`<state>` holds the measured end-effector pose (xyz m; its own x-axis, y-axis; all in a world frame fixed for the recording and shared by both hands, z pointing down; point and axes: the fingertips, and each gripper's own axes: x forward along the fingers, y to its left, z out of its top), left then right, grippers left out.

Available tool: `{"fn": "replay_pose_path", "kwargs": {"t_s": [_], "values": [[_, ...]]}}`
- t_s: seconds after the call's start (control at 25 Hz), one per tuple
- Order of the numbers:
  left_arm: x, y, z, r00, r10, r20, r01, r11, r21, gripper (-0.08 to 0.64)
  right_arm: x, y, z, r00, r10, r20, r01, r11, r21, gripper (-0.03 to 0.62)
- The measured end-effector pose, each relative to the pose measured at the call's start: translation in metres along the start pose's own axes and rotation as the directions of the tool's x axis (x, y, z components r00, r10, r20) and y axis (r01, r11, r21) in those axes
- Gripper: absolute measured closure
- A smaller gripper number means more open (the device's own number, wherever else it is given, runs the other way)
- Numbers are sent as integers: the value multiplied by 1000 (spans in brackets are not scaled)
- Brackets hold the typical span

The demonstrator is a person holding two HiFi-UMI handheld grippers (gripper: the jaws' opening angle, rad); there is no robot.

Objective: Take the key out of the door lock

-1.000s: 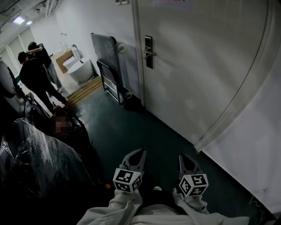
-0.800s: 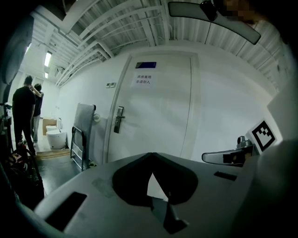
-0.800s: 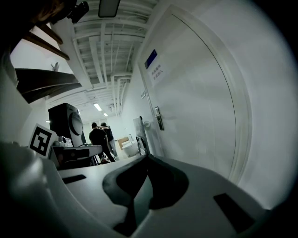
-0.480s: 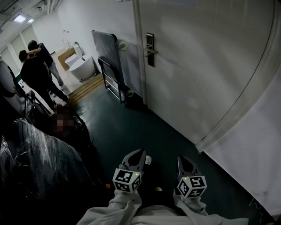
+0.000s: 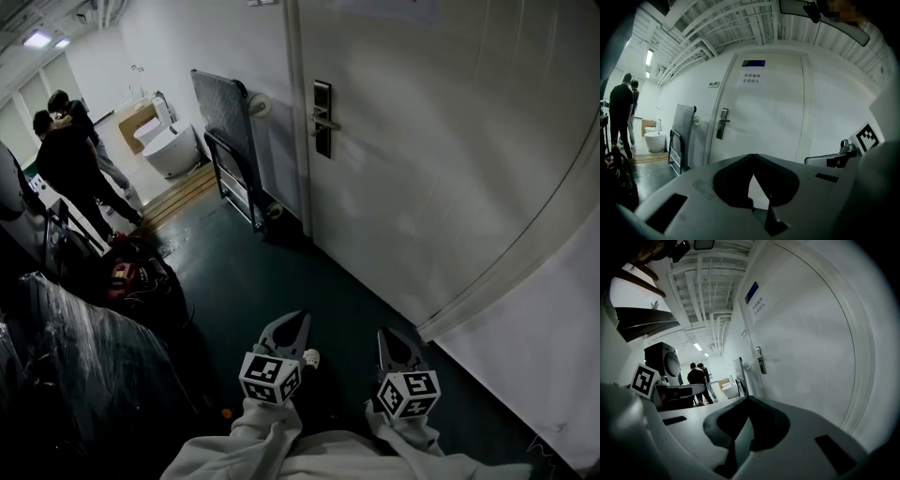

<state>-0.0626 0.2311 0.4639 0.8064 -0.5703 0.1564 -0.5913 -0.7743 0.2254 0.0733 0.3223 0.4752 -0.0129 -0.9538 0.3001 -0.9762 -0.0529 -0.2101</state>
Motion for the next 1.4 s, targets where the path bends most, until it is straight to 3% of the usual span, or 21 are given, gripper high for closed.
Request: {"fn": "replay_pose_path", "kwargs": {"t_s": [0.64, 1.4], "values": [[82, 100, 48, 1000, 25, 6, -25, 1000, -14, 548, 131, 1, 57, 1000, 19, -7, -19, 1000, -24, 540], [159, 178, 66, 999, -49, -20, 49, 999, -16, 548, 232, -5, 80, 999, -49, -2, 49, 999, -5, 540]]}}
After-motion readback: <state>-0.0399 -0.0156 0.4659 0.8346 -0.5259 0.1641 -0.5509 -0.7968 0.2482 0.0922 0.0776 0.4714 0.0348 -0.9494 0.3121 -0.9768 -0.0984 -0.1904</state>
